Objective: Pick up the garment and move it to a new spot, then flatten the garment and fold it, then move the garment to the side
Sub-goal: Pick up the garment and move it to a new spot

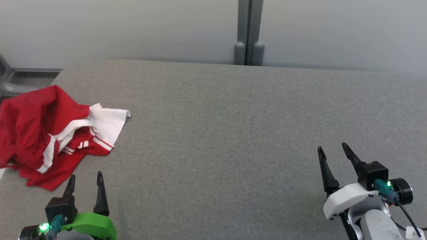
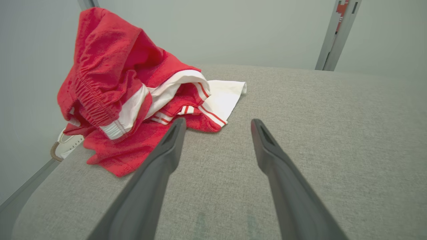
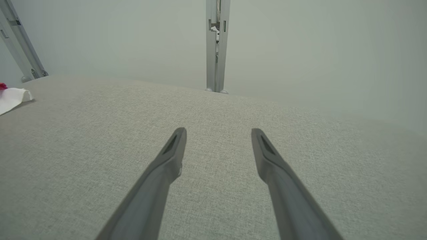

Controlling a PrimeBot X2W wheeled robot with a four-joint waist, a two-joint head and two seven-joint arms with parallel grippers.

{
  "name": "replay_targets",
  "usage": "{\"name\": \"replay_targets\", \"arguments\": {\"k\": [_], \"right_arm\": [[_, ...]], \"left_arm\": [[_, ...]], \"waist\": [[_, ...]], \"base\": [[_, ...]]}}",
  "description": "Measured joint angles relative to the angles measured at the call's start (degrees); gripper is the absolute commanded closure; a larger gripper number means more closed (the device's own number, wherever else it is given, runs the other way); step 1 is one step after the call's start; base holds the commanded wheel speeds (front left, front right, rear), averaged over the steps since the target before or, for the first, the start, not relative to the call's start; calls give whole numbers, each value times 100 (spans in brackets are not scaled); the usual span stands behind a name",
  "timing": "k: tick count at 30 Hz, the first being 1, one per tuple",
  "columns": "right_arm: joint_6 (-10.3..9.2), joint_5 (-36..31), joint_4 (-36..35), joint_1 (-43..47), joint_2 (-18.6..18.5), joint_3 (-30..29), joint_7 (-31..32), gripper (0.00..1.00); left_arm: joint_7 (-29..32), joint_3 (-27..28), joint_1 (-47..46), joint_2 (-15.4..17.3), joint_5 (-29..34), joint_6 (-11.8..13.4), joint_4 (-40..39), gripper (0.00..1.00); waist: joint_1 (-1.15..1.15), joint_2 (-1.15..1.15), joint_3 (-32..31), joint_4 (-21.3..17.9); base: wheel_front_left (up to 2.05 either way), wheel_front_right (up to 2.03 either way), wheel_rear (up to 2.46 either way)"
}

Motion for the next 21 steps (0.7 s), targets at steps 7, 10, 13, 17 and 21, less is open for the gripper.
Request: {"name": "replay_targets", "arguments": {"k": [7,10,13,17,21], "right_arm": [[0,-78,167,-169,5,349,-47,0],[1,-31,225,-235,5,467,-48,0],[1,5,282,-263,-2,565,-48,0],[1,13,379,-386,4,746,-48,0],[1,13,433,-491,8,801,-48,0]], "left_arm": [[-49,450,-2,55,211,5,164,0],[-58,724,5,44,153,20,236,0],[-58,920,30,16,104,19,316,0],[-58,1158,126,-9,96,8,352,0],[-59,1319,109,-42,-30,-49,436,0]], "waist": [[0,0,79,736],[0,0,115,1088],[0,0,143,1398],[0,0,193,1750],[0,0,309,1942]], "base": [[0,0,0],[0,0,0],[0,0,0],[0,0,0],[0,0,0]]}}
